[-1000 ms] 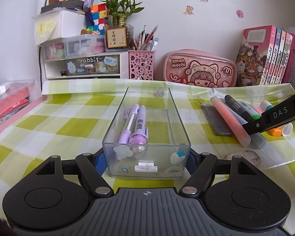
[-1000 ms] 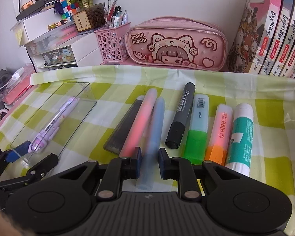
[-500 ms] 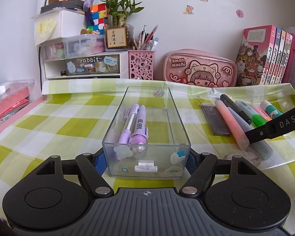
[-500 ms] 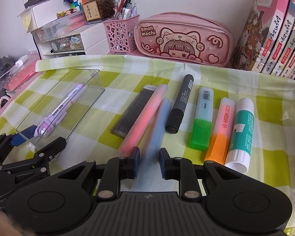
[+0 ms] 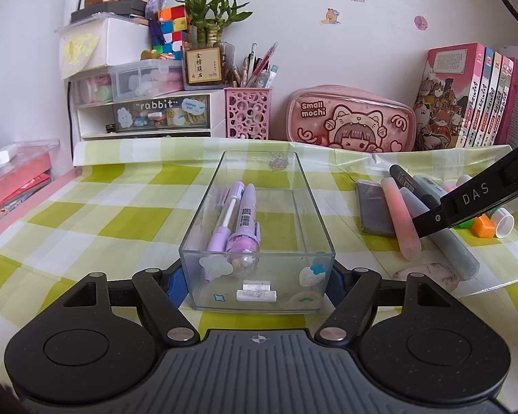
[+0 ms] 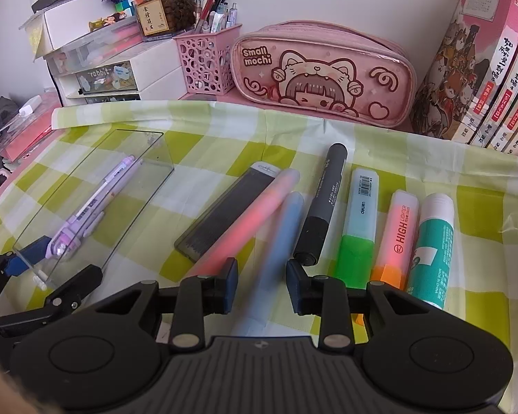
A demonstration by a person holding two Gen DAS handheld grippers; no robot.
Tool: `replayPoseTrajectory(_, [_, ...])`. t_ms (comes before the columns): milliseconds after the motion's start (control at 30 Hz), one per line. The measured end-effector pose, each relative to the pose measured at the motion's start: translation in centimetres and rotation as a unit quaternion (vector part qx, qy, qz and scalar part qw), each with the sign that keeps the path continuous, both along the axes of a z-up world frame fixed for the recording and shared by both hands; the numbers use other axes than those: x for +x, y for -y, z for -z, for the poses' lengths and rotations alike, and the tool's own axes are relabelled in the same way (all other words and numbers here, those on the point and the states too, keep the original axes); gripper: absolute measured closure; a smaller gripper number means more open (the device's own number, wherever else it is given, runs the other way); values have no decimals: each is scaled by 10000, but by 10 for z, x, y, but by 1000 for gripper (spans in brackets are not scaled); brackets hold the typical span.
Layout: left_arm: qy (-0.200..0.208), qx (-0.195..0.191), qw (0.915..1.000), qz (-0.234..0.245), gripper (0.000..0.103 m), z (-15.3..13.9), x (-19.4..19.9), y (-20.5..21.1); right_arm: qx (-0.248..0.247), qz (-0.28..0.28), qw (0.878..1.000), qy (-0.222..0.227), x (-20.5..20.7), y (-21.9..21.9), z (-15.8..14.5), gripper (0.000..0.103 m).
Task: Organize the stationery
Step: 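Grasp the light blue highlighter with the right tool and lift it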
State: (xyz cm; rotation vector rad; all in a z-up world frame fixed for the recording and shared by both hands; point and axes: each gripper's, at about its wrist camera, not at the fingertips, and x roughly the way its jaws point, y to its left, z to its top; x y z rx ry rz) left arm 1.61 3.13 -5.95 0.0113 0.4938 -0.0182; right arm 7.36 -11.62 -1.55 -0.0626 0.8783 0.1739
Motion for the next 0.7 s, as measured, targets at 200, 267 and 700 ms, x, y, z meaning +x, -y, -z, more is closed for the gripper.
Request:
replayPoseTrajectory(200, [-1, -2, 10000, -1, 30, 0, 0, 0, -35, -23, 10000, 9, 0, -1, 0, 71])
replayPoseTrajectory(267, [-2, 5, 10000, 0, 30, 0, 0, 0, -127, 8, 9999, 33, 0, -1, 0, 78])
replayPoseTrajectory(700, [21, -28, 10000, 6, 30, 0, 0, -2, 284, 316, 9991, -10, -3, 11, -1, 82])
